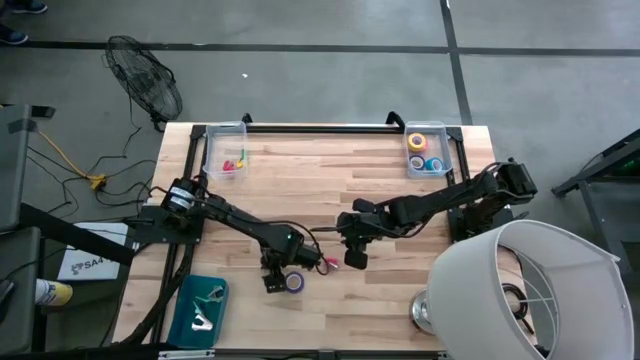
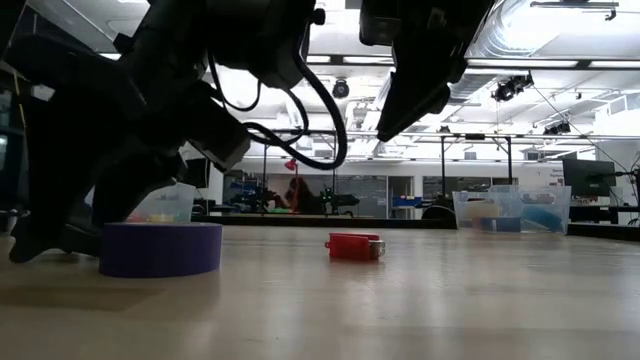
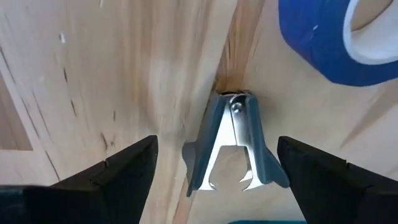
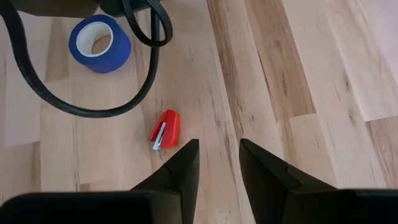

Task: Pick and place Stapler, Stapler remover, tape
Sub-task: Put the gray staple remover into the blue bin

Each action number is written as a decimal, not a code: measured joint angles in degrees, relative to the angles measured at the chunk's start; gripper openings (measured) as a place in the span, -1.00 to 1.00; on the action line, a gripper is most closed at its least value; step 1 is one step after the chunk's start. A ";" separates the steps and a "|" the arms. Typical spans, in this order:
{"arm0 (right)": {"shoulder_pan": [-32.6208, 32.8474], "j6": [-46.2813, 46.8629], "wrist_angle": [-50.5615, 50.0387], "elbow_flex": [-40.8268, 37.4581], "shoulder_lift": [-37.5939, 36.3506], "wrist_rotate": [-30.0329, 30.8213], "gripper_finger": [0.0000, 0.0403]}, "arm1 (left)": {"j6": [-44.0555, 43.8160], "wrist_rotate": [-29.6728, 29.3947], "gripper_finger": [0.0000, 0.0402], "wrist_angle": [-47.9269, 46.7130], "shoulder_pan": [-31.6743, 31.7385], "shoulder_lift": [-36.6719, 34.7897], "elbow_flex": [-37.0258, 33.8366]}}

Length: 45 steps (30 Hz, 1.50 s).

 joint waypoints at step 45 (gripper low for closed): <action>0.00 0.61 -0.03 0.00 0.00 -0.41 -0.47 | 11.59 0.49 -0.62 -20.98 -1.91 0.13 12.32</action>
